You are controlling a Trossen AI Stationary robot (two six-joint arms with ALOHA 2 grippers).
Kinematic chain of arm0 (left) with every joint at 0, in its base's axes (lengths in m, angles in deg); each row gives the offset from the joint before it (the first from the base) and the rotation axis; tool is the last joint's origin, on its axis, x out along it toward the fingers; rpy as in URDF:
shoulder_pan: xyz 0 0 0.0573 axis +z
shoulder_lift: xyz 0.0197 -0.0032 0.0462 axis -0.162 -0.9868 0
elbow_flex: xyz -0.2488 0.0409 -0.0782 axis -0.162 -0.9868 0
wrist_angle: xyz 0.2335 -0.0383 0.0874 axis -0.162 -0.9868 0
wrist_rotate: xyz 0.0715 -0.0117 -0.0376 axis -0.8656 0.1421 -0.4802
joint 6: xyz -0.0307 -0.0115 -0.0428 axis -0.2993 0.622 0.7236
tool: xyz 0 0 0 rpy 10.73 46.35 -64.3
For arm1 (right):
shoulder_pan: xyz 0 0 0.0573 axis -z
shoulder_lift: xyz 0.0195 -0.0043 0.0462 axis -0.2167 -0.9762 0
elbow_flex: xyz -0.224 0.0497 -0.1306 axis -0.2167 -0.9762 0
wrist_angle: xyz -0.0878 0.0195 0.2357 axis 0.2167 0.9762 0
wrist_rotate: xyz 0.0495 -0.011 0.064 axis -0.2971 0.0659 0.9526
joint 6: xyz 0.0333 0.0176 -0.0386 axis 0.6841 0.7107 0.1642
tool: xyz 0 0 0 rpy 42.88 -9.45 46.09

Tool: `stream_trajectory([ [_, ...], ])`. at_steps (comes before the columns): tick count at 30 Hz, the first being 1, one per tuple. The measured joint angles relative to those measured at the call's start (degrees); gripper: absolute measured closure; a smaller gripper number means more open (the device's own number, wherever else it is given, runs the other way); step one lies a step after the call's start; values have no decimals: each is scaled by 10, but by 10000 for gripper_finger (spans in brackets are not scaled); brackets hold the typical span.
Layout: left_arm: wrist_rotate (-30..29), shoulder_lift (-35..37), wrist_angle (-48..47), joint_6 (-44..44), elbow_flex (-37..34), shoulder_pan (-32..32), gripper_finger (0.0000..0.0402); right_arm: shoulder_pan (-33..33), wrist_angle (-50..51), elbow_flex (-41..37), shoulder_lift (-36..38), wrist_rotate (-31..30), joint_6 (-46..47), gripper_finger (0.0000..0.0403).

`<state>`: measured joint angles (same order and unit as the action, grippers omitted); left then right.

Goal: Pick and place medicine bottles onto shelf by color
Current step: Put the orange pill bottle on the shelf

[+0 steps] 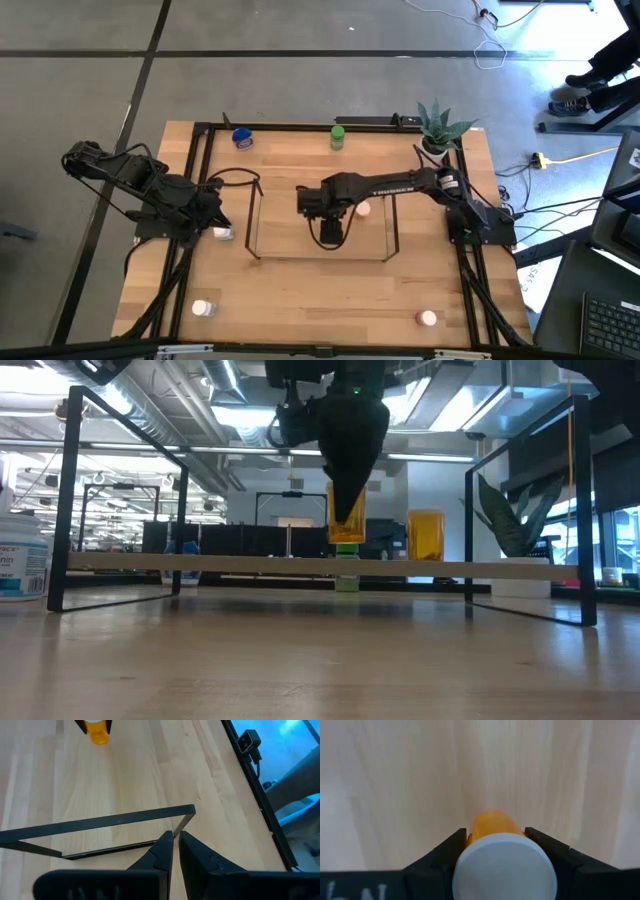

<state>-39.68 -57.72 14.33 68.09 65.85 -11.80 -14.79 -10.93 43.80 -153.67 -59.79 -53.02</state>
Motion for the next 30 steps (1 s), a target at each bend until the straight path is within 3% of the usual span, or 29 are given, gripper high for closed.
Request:
stream_trajectory([
  [10, -1, 0, 0, 5, 0, 0, 376, 23, -4, 0, 0, 22, -37, 212],
  [18, 0, 0, 0, 6, 0, 0, 376, 30, -65, 0, 0, 24, -40, 211],
  [30, 0, 0, 0, 6, 0, 0, 376, 32, -82, -53, 0, 25, -40, 212],
])
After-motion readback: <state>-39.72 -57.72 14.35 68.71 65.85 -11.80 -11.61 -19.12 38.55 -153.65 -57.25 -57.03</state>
